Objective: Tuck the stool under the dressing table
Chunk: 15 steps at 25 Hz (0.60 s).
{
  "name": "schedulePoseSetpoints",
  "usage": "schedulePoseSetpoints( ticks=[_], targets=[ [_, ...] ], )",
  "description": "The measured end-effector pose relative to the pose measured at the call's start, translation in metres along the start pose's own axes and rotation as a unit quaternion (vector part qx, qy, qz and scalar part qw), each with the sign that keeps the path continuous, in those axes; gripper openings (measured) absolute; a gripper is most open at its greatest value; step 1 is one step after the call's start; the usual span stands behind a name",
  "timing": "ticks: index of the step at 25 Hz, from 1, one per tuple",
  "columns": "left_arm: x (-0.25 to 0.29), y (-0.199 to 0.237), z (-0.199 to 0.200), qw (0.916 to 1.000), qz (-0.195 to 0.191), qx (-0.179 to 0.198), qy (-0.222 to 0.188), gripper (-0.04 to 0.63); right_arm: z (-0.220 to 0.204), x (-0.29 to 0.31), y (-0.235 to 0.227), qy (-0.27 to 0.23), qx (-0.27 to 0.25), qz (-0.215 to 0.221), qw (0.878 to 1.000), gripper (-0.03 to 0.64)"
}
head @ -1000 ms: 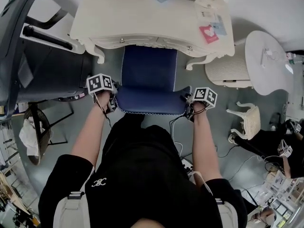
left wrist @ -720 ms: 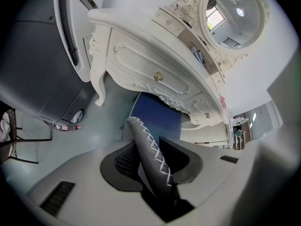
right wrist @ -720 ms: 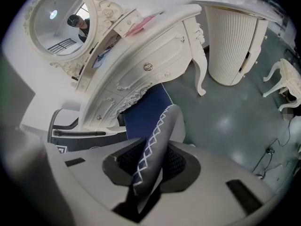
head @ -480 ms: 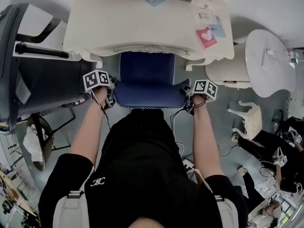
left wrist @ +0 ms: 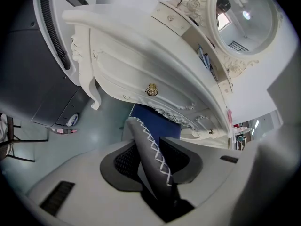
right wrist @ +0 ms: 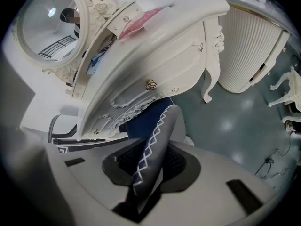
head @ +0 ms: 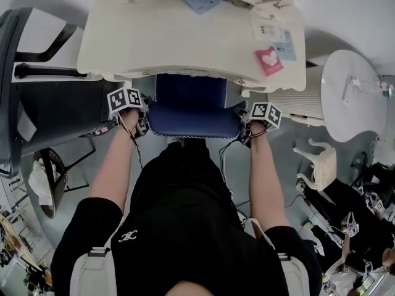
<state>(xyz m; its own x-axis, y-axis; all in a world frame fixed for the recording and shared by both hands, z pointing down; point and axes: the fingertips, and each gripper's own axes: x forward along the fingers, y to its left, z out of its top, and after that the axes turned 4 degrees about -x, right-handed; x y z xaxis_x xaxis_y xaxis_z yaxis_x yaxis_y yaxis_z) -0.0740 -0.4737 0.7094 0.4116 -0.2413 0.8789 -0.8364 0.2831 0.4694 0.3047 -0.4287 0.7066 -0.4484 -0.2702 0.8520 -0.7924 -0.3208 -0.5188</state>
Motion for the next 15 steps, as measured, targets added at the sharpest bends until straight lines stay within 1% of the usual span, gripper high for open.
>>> schedulePoseSetpoints(
  ticks=[5, 11, 15],
  targets=[
    [0.01, -0.004, 0.012, 1.0, -0.001, -0.006, 0.004, 0.121, 0.015, 0.007, 0.0, 0.003, 0.002, -0.001, 1.0, 0.089],
    [0.02, -0.005, 0.021, 0.9999, -0.002, -0.01, 0.005, 0.121, 0.021, 0.016, -0.003, 0.007, 0.011, -0.001, 1.0, 0.09],
    [0.025, -0.003, 0.025, 0.9998, -0.004, -0.017, 0.005, 0.123, 0.029, 0.021, -0.002, 0.008, 0.006, -0.002, 1.0, 0.091]
  ],
)
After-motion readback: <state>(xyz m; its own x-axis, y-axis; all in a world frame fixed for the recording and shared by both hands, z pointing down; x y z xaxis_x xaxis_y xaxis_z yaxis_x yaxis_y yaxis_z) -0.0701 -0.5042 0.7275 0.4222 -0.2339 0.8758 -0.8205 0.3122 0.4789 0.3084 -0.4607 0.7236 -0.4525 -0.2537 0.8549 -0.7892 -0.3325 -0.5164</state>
